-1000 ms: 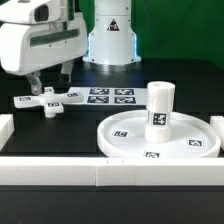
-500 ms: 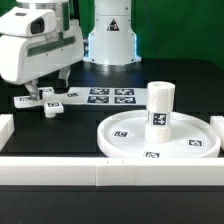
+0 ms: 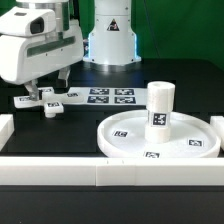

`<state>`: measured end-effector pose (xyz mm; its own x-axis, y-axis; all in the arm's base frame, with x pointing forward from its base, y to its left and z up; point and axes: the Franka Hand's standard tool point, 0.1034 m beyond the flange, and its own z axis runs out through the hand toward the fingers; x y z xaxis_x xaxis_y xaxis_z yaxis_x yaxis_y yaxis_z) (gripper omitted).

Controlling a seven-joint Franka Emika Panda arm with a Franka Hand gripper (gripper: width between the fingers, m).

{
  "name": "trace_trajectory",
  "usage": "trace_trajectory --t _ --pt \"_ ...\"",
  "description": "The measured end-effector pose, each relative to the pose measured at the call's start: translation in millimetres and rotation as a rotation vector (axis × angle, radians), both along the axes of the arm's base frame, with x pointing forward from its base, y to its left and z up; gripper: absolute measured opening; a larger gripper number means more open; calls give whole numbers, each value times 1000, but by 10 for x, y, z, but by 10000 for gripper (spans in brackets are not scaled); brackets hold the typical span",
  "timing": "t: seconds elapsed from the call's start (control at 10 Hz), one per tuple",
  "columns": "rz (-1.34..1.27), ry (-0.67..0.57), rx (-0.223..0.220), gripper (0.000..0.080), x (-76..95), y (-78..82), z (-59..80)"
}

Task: Assemble round table

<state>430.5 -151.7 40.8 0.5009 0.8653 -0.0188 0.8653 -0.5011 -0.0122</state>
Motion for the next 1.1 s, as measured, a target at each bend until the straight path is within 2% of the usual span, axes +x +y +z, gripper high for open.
trace_trajectory --t 0.6,1.1 --pt "2 -2 -1 648 37 0 -11" --pt "2 13 3 648 4 12 -84"
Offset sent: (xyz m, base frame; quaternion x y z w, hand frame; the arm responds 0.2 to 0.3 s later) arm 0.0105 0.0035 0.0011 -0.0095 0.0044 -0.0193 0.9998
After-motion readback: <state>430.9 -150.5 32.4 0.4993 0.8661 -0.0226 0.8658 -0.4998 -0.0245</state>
